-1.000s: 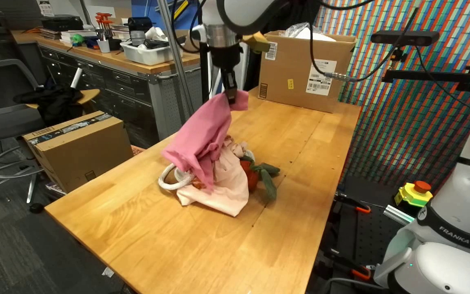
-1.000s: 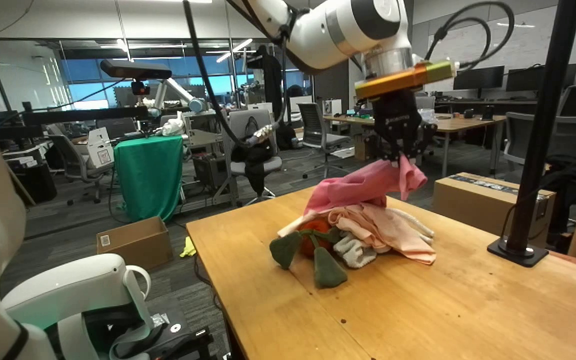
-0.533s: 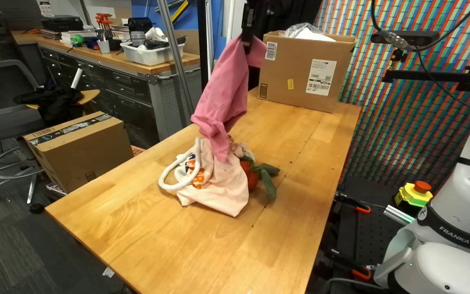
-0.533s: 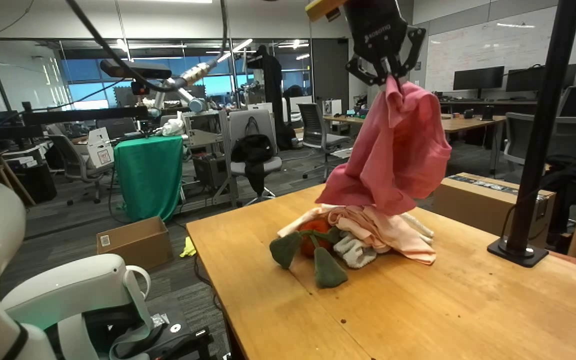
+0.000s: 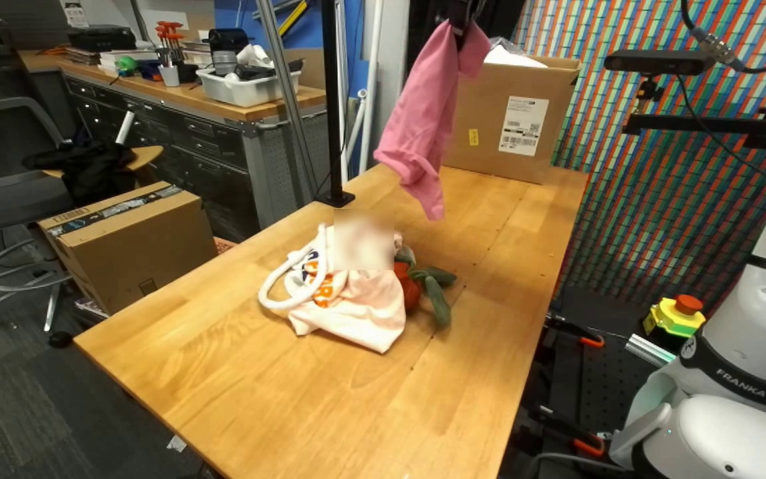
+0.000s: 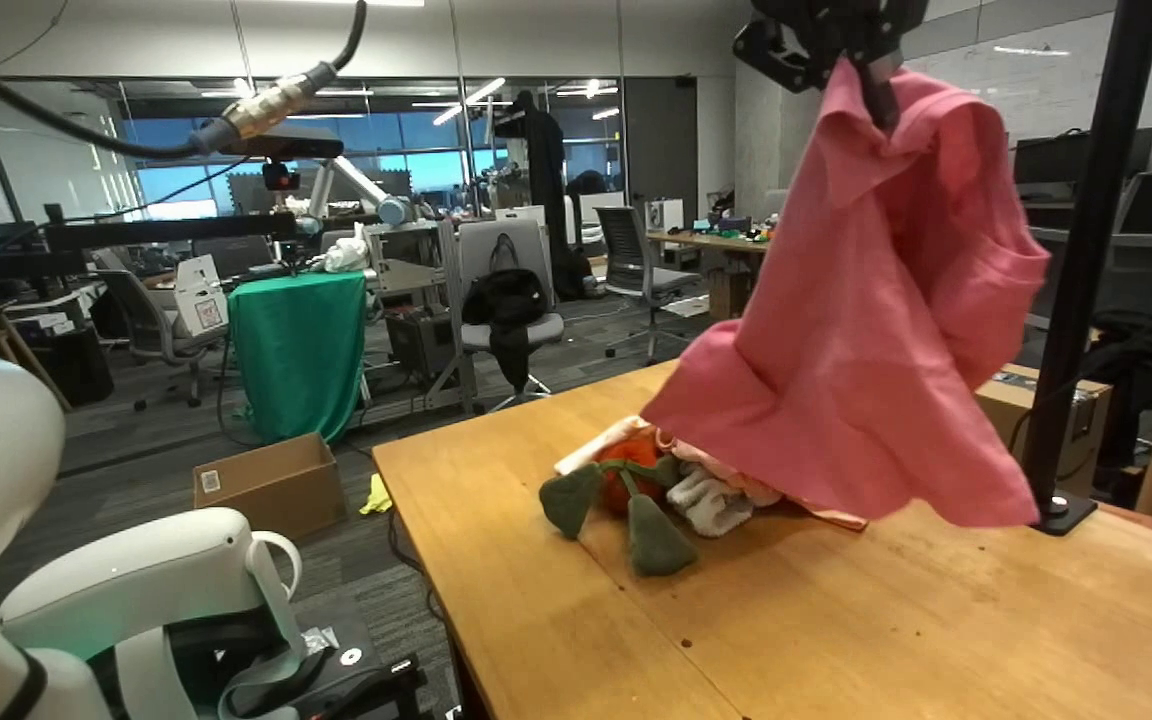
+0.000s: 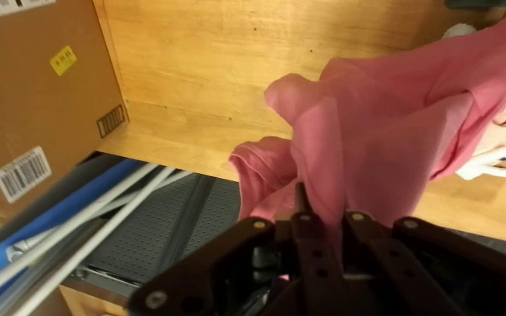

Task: Separate the clothes, rope and plush toy on the table

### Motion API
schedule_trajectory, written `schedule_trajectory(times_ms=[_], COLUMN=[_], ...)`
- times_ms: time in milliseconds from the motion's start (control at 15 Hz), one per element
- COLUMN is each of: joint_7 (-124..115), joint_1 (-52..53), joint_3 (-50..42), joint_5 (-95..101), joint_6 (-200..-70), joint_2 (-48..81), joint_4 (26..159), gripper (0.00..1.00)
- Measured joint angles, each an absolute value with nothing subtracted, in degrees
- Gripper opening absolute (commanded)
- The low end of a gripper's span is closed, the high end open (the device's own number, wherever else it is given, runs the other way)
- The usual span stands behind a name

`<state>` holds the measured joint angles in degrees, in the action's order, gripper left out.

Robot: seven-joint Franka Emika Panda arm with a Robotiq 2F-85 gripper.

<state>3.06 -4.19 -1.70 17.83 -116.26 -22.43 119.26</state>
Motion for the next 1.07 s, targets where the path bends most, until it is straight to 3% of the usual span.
schedule_trajectory(times_ms=[600,1000,1067], joint_7=[-7.54,-23.48,-26.96], joint_1=[-17.06,-22.94,-23.53], joint_3=[-11.42,-11.96,-11.73], joint_5=[20.72,25.52,27.05], joint_6=[-124.55,-129.36,-129.82], joint_2=[-21.84,-17.95,-17.41], joint_4=[125.18,125.83,125.83], gripper=[0.05,0.04,0.31])
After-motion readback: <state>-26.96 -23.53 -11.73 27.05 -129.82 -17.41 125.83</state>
